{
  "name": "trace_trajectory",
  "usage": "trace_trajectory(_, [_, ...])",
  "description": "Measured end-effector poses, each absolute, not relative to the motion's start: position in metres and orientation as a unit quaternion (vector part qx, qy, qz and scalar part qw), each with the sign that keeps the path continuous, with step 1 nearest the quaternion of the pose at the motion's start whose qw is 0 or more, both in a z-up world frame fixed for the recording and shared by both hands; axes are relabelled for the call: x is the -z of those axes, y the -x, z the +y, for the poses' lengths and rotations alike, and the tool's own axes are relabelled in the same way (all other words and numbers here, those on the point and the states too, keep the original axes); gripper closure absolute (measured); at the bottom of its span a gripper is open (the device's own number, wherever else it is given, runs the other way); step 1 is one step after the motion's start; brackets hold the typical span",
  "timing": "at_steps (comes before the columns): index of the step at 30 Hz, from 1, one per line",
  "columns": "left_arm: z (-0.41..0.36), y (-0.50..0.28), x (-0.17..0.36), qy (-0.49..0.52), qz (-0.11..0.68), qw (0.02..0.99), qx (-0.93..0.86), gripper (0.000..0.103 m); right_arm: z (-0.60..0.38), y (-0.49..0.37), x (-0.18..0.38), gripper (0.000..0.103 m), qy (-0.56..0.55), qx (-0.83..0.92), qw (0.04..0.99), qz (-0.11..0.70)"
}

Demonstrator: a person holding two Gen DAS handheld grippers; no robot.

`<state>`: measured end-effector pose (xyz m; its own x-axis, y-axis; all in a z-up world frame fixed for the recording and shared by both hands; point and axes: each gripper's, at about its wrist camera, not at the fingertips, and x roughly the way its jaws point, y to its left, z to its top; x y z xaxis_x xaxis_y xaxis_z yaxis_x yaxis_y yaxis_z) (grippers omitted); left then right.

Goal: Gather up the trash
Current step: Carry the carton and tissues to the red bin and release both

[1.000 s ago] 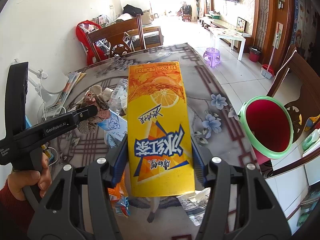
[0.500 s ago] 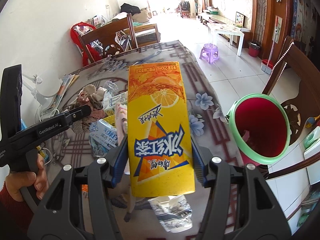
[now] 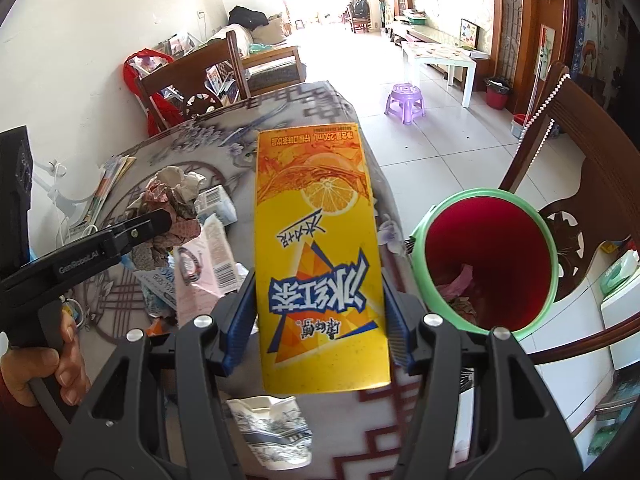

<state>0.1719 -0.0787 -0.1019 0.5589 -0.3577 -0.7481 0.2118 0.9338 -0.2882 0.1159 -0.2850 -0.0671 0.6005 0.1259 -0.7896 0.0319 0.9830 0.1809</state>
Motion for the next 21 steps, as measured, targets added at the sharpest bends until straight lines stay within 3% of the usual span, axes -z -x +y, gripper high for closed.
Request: trace_trajectory(21, [-0.193, -0.185, 0.099, 0.045, 0.458, 0.861, 0.215, 0.069, -0.449, -0.147, 0.126, 0.047, -0.093, 0.094, 0.864, 0.487])
